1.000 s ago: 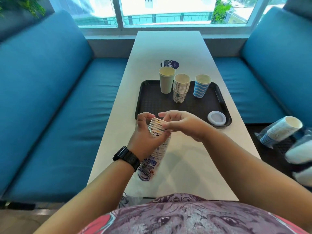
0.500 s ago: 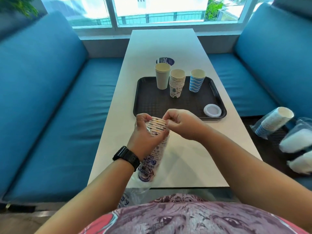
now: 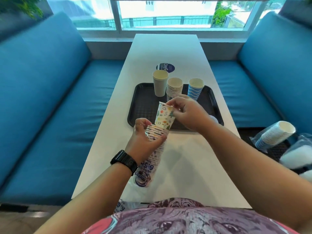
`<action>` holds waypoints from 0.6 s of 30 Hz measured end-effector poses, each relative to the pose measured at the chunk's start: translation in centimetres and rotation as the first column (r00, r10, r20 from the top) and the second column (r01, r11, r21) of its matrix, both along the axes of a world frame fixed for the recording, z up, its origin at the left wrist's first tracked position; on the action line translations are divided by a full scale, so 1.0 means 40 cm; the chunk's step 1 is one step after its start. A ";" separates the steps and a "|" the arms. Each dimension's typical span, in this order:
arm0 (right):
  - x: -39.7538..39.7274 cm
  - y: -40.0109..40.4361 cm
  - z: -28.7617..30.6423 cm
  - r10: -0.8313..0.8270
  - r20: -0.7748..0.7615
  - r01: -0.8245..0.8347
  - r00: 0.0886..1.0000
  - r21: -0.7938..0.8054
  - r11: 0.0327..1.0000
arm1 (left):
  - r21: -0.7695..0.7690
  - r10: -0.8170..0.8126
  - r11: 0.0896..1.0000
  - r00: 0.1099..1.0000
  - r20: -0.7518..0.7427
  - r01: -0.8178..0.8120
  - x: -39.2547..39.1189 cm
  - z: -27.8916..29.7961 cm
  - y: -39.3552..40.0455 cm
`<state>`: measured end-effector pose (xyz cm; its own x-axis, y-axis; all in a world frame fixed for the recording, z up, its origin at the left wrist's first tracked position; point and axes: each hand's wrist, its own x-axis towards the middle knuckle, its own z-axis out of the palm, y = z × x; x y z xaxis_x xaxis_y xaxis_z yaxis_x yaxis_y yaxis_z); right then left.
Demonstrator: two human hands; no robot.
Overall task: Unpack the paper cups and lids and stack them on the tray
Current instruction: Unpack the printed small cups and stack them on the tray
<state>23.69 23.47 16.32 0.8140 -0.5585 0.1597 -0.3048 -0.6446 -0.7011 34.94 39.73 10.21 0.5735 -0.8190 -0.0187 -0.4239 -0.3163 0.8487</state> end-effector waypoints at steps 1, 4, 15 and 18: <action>0.003 -0.028 0.008 -0.018 0.003 0.018 1.000 -0.033 0.999 | 0.005 0.002 1.000 1.000 -0.002 -0.002 0.000 0.001 -0.008; 0.024 -0.112 0.031 -0.062 0.023 0.065 0.998 -0.193 0.979 | -0.001 0.024 1.000 1.000 -0.006 -0.024 -0.001 0.008 -0.034; 0.178 -0.337 0.073 -0.137 0.123 0.180 0.983 -0.487 0.854 | -0.022 0.090 0.996 0.996 -0.010 -0.090 0.031 0.034 -0.086; 0.205 -0.357 0.047 -0.109 0.084 0.137 0.990 -0.510 0.849 | -0.023 0.099 0.995 0.995 -0.008 -0.099 0.046 0.034 -0.090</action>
<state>31.87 9.20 18.20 0.7271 -0.4806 0.4902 -0.3794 -0.8764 -0.2965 36.79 36.11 11.58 0.6515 -0.7586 -0.0043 -0.3860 -0.3363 0.8590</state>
